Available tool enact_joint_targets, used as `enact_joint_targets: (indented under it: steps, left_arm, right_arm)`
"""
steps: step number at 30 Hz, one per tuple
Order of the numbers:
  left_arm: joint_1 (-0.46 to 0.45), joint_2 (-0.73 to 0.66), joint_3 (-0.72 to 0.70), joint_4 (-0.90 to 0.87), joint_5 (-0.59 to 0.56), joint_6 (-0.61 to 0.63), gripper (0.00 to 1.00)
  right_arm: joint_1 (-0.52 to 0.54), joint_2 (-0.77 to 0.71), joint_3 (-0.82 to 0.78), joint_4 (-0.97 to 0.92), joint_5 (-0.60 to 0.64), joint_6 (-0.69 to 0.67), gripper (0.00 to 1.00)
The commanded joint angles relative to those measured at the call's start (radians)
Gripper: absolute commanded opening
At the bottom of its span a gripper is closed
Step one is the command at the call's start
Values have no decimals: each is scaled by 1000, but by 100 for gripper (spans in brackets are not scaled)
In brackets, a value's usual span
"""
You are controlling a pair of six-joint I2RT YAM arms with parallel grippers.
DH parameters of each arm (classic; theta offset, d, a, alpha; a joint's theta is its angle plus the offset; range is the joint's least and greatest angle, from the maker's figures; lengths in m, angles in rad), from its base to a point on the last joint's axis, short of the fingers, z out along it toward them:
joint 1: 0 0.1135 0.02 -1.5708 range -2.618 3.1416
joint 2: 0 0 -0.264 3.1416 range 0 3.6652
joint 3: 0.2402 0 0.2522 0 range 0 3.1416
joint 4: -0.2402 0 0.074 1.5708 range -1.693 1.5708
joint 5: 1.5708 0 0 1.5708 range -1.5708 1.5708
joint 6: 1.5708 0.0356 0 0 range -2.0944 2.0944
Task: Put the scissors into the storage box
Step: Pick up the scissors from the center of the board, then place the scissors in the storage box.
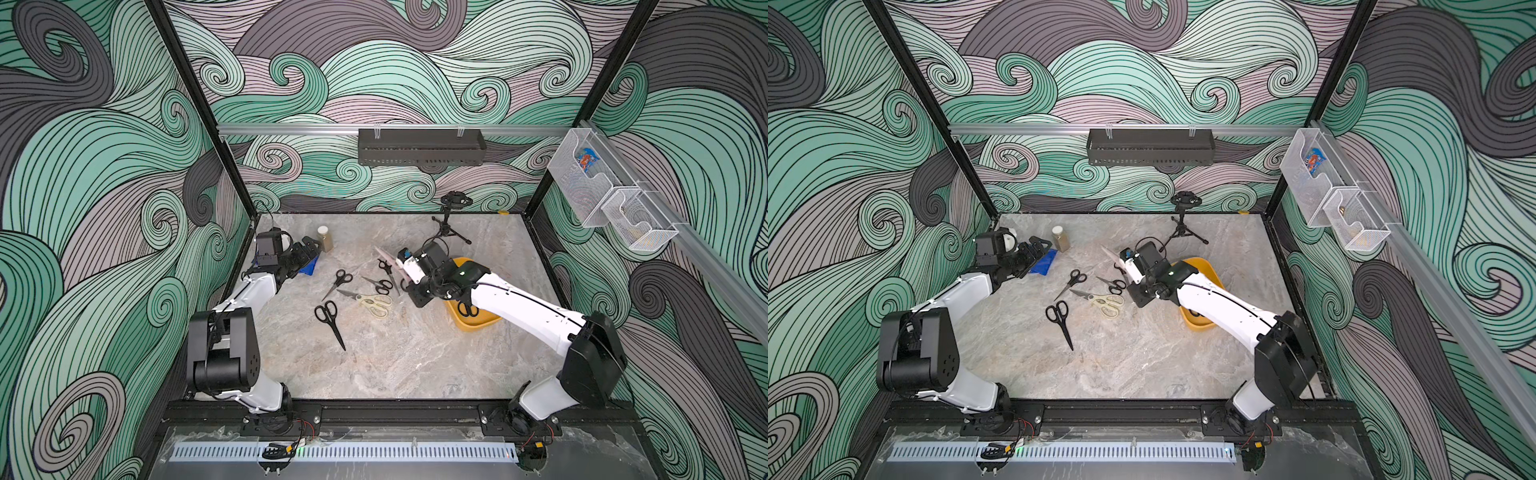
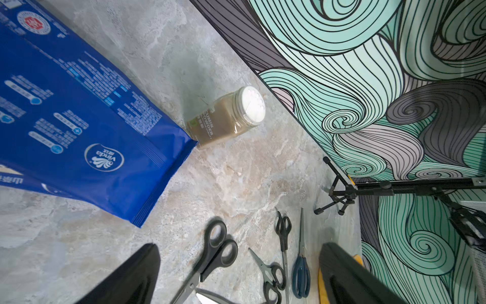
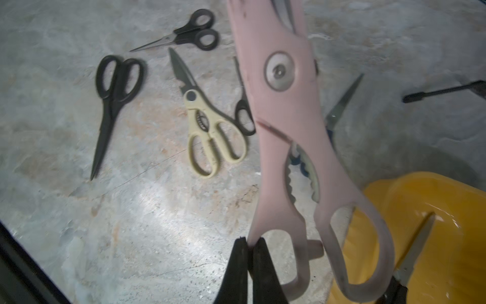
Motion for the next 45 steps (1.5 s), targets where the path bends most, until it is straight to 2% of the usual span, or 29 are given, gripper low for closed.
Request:
enact_joint_targets:
  steps: [1,6,12,19,28,36,38,41,45]
  left_arm:
    - [-21,-18,-47,48,59,-30,99]
    - [-115,-38,-85,47,48,5,99]
    - [-231,-33,-75,-6,39,46,99]
    - [-302,-52,-112,-34,33,57,99]
    - [-308,-50,-117,-57,12,81,99]
    - [-308,-33,-108,-60,10,80,99]
    - [-308,-36,-107,-65,4,85,98]
    - [-308,-34,-107,-69,-5,92,99]
    - [-308,-30,-100,-73,-10,96,99]
  right_arm:
    - [-99,-17,14,1,84,113,0]
    - [-241,-8,-37,4,117,218,0]
    - [-350,25,-112,4,88,249,0]
    - [-363,53,-196,5,61,253,0]
    - [-364,58,-283,16,52,264,0]
    - [-365,91,-286,20,55,259,0]
    - [-365,96,-286,20,53,259,5]
    - [-364,91,-286,21,51,259,27]
    - [-364,58,-279,19,65,262,35]
